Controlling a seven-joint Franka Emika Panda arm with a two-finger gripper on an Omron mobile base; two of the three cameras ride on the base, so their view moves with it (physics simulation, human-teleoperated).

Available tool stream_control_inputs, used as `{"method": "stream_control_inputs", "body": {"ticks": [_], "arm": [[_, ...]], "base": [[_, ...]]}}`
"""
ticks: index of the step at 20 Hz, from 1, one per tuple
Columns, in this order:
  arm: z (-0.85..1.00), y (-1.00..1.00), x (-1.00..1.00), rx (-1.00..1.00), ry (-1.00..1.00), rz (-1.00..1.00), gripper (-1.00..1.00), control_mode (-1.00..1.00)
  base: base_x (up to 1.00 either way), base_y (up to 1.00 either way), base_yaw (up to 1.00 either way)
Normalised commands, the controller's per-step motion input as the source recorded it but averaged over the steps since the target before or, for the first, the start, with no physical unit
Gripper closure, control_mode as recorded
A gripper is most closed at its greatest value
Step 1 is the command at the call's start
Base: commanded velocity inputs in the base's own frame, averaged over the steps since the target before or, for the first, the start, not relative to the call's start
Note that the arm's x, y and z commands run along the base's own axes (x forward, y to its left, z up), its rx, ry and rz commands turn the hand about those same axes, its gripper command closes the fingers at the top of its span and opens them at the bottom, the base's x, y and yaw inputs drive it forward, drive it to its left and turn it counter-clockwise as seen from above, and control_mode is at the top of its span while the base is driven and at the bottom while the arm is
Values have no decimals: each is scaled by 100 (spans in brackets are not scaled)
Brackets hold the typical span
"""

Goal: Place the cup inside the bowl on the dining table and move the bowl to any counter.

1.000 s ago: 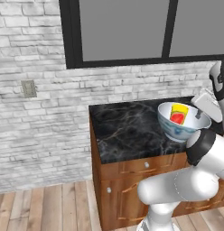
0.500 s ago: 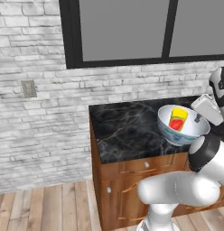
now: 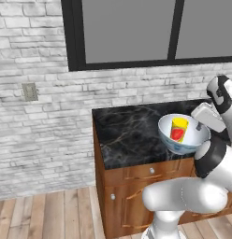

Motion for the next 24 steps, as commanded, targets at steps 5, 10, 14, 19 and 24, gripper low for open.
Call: {"method": "stream_control_inputs", "body": {"ticks": [5,10,14,19,24], "arm": [[-13,0,61,0,8,-7,100,-100],[-32,-1,48,0,0,-4,100,-100],[-31,0,41,0,0,-2,100,-100],[-21,0,56,0,-1,0,100,-100],[-22,0,54,0,0,0,100,-100]], "base": [[0,0,0],[0,0,0],[0,0,0],[0,0,0],[0,0,0]]}}
